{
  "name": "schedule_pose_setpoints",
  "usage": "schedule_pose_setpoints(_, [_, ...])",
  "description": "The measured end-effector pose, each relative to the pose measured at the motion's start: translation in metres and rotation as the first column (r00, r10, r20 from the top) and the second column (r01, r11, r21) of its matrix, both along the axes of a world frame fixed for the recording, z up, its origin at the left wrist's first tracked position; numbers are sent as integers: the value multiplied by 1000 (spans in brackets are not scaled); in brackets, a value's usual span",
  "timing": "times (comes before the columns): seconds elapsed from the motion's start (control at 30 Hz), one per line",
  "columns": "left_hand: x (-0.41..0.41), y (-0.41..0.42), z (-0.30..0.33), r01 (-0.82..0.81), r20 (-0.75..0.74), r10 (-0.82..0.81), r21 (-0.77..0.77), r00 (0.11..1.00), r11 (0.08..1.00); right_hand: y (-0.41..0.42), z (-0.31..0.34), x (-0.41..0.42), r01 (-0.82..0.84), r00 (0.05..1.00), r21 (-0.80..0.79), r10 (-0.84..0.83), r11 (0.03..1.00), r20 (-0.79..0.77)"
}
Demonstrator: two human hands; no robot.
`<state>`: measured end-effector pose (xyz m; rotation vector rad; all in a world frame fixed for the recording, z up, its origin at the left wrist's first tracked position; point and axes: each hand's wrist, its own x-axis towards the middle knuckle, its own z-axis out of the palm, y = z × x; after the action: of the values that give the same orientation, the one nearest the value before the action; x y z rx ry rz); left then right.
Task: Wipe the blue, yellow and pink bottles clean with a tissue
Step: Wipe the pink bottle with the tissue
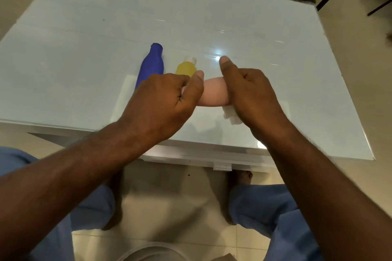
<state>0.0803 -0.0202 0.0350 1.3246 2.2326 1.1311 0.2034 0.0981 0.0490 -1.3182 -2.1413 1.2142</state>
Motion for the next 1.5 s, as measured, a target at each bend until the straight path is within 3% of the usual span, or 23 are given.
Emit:
schedule_pose_setpoints(0.07, [-2,1,2,-19,167,27,-46,986,999,-3,-3,-2,40,990,126,-23,991,-137])
schedule_pose_setpoints(0.17, [-7,1,5,-12,278,34,-81,960,997,-8,-6,-4,84,966,259,-14,962,-260])
schedule_pose_setpoints(0.33, [-5,-2,12,-23,457,98,-167,884,986,-11,-13,-3,97,945,408,46,908,-325])
schedule_pose_setpoints(0.47, [-1,-2,20,121,705,103,-261,702,958,-10,-13,3,69,923,510,139,858,-360])
schedule_pose_setpoints(0.6, [-5,-5,23,275,813,96,-302,575,913,-10,-9,8,-7,916,656,268,754,-298])
schedule_pose_setpoints(0.67, [-3,-4,23,245,809,122,-312,575,918,-9,-7,8,-44,920,689,298,723,-254])
schedule_pose_setpoints(0.73, [0,-3,18,116,716,139,-295,685,948,-7,-4,6,-57,928,650,281,757,-245])
schedule_pose_setpoints(0.8, [0,-2,11,-20,497,77,-120,864,993,-5,-3,1,-26,954,485,166,874,-248])
schedule_pose_setpoints(0.87, [-3,-2,6,-3,178,-15,100,984,995,-5,-2,-3,20,986,185,11,983,-168])
schedule_pose_setpoints(0.93, [-8,-2,4,61,-88,-51,120,995,991,-5,-1,-4,78,995,-45,-80,996,-59])
schedule_pose_setpoints(0.97, [-8,-1,5,61,-131,-46,109,990,992,-5,-2,-5,91,994,-55,-94,994,-49])
schedule_pose_setpoints(1.0, [-9,-1,5,46,-104,-35,105,994,993,-7,-2,-5,83,994,-10,-84,996,-76])
schedule_pose_setpoints(1.07, [-9,1,7,-23,106,15,79,994,997,-12,-3,-3,55,984,152,-27,987,-177])
schedule_pose_setpoints(1.13, [-11,1,12,-52,362,59,-29,930,998,-16,-5,-2,41,974,291,27,956,-223])
schedule_pose_setpoints(1.2, [-10,0,17,-26,514,93,-136,853,990,-18,-7,-2,33,968,368,62,929,-245])
schedule_pose_setpoints(1.37, [-2,-1,13,1,642,152,-230,751,973,-18,-9,-6,28,948,479,129,877,-292])
schedule_pose_setpoints(1.5, [-3,2,14,-17,637,143,-201,758,980,-15,-7,-4,-28,950,392,147,919,-275])
